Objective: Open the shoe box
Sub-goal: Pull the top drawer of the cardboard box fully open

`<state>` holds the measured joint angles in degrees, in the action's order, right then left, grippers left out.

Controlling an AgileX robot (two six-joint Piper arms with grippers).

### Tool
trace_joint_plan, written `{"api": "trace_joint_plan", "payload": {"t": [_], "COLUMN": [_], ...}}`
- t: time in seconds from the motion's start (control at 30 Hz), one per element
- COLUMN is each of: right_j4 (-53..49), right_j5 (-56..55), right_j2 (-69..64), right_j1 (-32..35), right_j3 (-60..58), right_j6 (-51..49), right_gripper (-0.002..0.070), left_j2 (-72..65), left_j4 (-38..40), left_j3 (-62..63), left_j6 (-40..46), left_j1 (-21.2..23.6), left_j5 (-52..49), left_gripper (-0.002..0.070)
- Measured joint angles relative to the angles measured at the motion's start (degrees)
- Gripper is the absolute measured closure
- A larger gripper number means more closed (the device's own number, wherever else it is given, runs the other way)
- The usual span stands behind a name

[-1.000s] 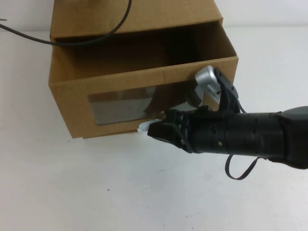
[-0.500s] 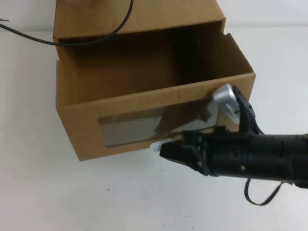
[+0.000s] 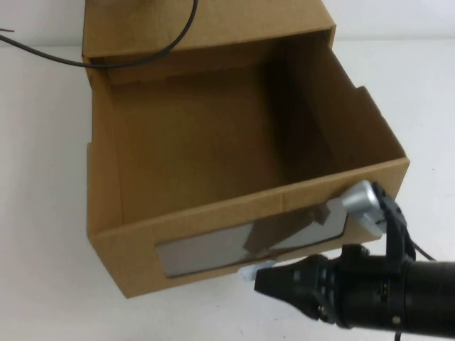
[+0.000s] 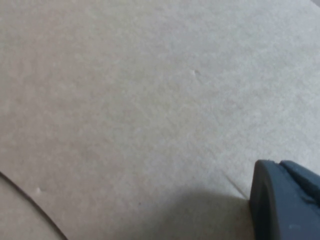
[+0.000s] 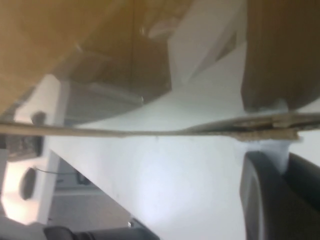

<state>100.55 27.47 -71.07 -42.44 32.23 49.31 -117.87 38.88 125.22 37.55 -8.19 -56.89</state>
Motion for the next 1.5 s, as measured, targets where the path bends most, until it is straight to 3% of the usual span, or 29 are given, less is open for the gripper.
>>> {"api": "trace_joint_plan", "payload": {"t": [0.1, 0.37, 1.07, 1.5], "right_j4": [0.1, -1.4, -1.4, -9.2], "right_j5": [-4.7, -4.5, -5.7, -21.9], "right_j2": [0.2, -0.1, 7.9, 16.9], "right_j1": [-4.6, -15.8, -16.3, -16.3], "right_j3": [-0.1, -0.9, -0.9, -0.9], "right_j6": [-0.5, 0.1, 0.5, 0.5], "right_gripper": [0.0668, 0.0693, 0.0694, 0.0694], "left_j2": [0.0, -0.4, 0.4, 3.4], "left_j4": [0.0, 0.1, 0.0, -4.1], "left_j3": [0.0, 0.0, -0.3, -1.7], "left_j6": [0.0, 0.1, 0.2, 0.2], "left_j1": [0.0, 0.0, 0.0, -0.2], "left_j5": [0.0, 1.2, 2.3, 5.3], "left_gripper": [0.068, 0.0681, 0.0681, 0.068]}}
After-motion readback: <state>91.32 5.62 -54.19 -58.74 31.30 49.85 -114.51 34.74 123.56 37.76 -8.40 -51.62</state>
